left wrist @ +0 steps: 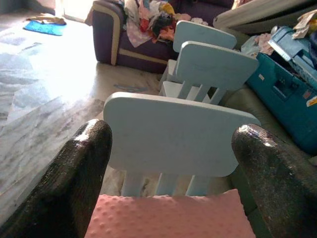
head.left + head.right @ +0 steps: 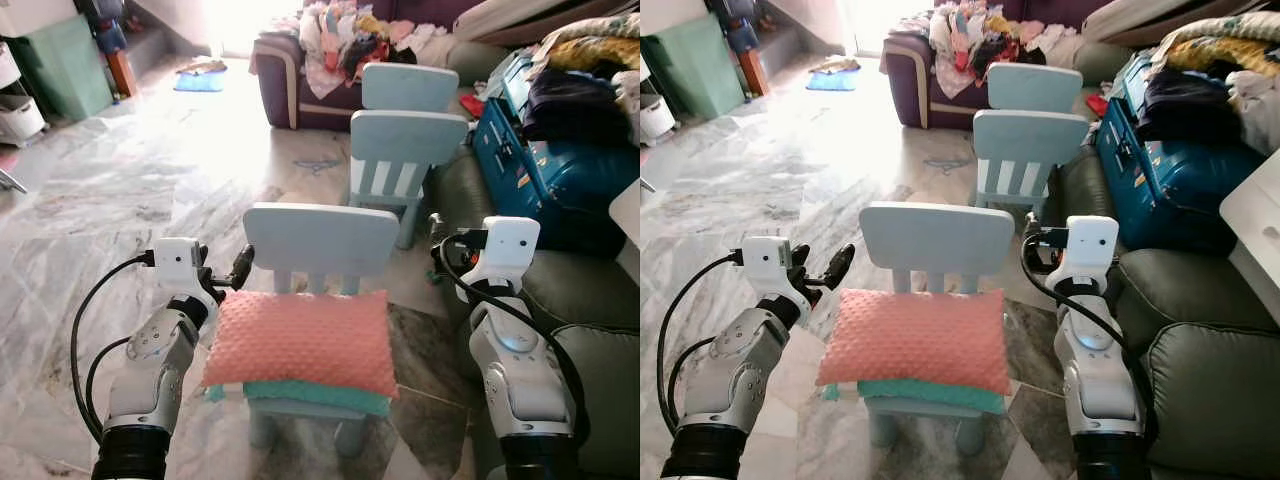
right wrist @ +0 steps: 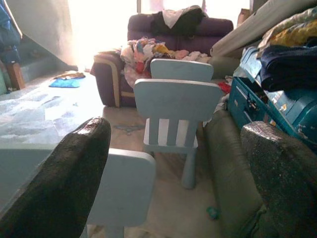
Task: Move the pillow to the sofa
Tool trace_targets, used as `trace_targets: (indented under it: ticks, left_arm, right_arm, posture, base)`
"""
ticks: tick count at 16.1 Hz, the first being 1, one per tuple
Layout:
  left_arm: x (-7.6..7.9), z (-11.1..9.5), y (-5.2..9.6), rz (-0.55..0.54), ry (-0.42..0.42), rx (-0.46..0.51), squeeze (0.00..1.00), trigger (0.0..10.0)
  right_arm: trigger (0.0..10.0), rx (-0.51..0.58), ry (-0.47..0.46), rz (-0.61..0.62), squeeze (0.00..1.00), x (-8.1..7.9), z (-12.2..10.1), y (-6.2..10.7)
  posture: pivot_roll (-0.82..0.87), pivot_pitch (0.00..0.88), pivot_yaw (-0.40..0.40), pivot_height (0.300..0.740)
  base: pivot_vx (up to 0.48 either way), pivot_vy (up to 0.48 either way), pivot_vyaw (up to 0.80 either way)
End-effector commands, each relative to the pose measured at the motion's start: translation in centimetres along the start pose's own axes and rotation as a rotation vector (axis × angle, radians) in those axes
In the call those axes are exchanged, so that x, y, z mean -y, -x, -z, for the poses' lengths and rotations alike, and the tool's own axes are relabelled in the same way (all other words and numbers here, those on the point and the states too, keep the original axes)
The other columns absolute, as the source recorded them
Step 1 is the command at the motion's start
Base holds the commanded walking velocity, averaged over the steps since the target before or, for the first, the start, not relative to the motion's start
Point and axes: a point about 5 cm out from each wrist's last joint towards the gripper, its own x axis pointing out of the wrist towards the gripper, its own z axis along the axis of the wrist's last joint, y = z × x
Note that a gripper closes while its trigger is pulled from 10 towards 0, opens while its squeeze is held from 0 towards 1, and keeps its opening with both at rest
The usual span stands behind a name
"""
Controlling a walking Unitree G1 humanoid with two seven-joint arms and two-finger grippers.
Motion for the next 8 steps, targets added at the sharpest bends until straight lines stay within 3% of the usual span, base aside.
trace_targets:
  ticks: [1, 5, 8]
  left_arm:
    - [-0.2, -0.2, -0.1, -0.006, -0.016, 0.002, 0.00, 10.0]
    - [-0.5, 0.2, -0.1, -0.017, -0.027, -0.011, 0.00, 10.0]
    - [-2.0, 0.9, 0.6, -0.094, -0.075, -0.032, 0.00, 10.0]
  right_arm:
    - [10.0, 0.000, 0.006, -0.001, 0.00, 0.0, 0.1, 0.0]
    - [10.0, -0.006, 0.003, -0.007, 0.00, -0.1, 0.2, 0.0]
    - [10.0, -0.026, -0.012, -0.034, 0.00, -0.6, 0.6, 0.2]
  posture:
    - [-0.06, 0.082, -0.013, 0.740]
    - [-0.06, 0.083, -0.012, 0.740]
    - [-0.06, 0.085, -0.014, 0.740]
  base:
    - [0.000, 0.000, 0.00]
    - [0.000, 0.000, 0.00]
    - [0.000, 0.000, 0.00]
